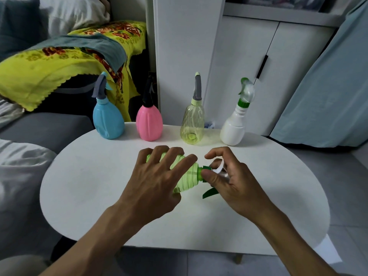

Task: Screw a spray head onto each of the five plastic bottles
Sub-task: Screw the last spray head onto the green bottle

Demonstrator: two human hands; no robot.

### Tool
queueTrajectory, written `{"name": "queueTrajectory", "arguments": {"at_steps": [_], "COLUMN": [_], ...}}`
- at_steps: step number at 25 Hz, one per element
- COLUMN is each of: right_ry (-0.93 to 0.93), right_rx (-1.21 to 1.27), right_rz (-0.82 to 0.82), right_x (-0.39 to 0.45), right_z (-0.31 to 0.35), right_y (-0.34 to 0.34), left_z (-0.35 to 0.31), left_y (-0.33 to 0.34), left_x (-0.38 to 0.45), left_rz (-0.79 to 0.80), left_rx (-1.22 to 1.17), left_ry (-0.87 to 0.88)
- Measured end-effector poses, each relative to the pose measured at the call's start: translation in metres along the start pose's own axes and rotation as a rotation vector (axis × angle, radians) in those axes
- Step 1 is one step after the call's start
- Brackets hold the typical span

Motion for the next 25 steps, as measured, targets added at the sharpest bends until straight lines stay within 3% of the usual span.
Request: {"name": "queueTrajectory", "arguments": {"at_steps": [19, 22, 24, 25], "right_ry": [0.034, 0.075, 0.209, 0.297], "right_rx": [-0.167, -0.044, 0.181, 0.352], "right_rz": [0.017, -0.13, -0.228, -0.192], "right_x": [0.0, -0.005, -0.008, -0.008], "right_z": [0.001, 0.006, -0.006, -0.016], "right_y": [-0.004, -0.014, -0.026, -0.027], "left_z": [-0.004, -0.004, -0.006, -0.004], "left_y": [0.011, 0.008, 0.001, -0.002], "left_x": [0.002, 0.003, 0.004, 0.004], "left_rz": [0.057, -0.027, -0.117, -0.14], "left_rx": [-0.098, -0.063, -0.1, -0.171], "left_ry": [0.032, 0.004, -0.006, -0.004]}}
Point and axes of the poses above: each hand's wrist, its own x-axis towards the middle knuckle, its own y-axis out of the palm, z = x × y, the point moved 8 cm from there along x, towards the middle knuckle, and after that the axes turned 12 degrees about z, right-handed, at the moved point
